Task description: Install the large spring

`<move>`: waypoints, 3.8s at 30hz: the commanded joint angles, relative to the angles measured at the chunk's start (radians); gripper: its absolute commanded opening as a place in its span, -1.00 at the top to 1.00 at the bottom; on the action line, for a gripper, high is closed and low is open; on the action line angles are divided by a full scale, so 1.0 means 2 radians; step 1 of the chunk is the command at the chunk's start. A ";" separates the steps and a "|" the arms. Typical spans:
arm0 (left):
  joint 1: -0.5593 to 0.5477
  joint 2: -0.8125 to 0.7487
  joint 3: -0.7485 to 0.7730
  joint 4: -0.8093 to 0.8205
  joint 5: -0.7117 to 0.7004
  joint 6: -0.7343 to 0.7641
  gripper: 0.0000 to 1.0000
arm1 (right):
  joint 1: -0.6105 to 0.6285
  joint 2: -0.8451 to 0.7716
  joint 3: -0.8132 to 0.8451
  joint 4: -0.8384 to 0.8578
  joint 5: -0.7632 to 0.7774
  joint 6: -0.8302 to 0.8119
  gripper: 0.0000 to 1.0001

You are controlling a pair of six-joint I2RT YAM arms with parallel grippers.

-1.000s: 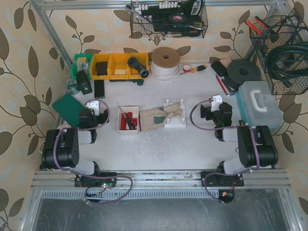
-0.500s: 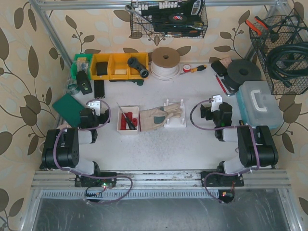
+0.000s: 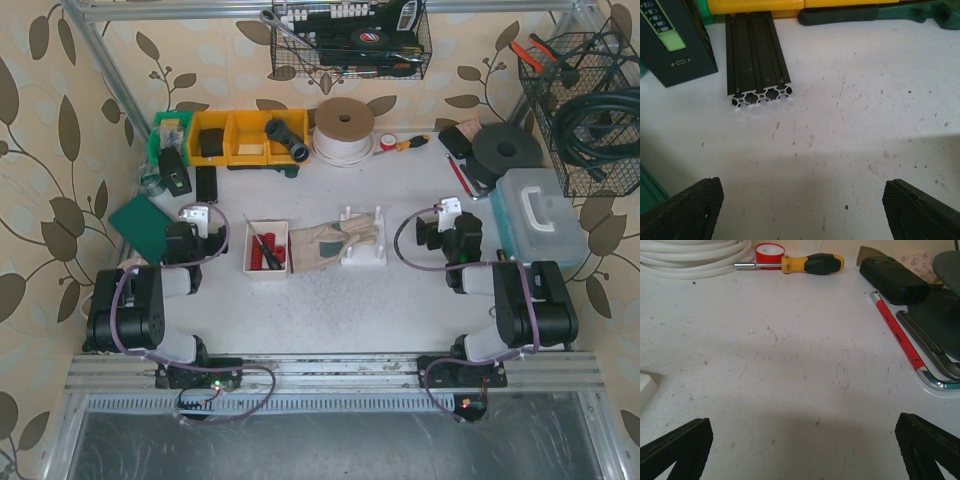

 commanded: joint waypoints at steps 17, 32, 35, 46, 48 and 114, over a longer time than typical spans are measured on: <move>-0.023 -0.194 0.354 -0.698 -0.155 -0.250 -0.81 | 0.044 -0.281 0.300 -0.686 0.048 0.241 -0.95; -0.022 -0.292 0.338 -0.765 0.055 -0.228 -0.97 | 0.218 -0.179 0.349 -0.824 -0.115 0.344 -0.56; -0.022 -0.307 0.310 -0.747 0.058 -0.239 -0.96 | 0.245 -0.137 0.363 -0.800 -0.102 0.376 -0.53; -0.023 -0.318 0.281 -0.751 0.152 -0.227 -0.73 | 0.275 -0.025 0.411 -0.731 -0.028 0.485 -0.47; -0.026 -0.313 0.282 -0.750 0.162 -0.227 -0.73 | 0.275 0.010 0.436 -0.740 -0.023 0.493 -0.46; -0.086 -0.176 0.330 -0.714 0.136 -0.271 -0.53 | 0.032 0.202 0.709 -0.711 -0.059 0.298 1.00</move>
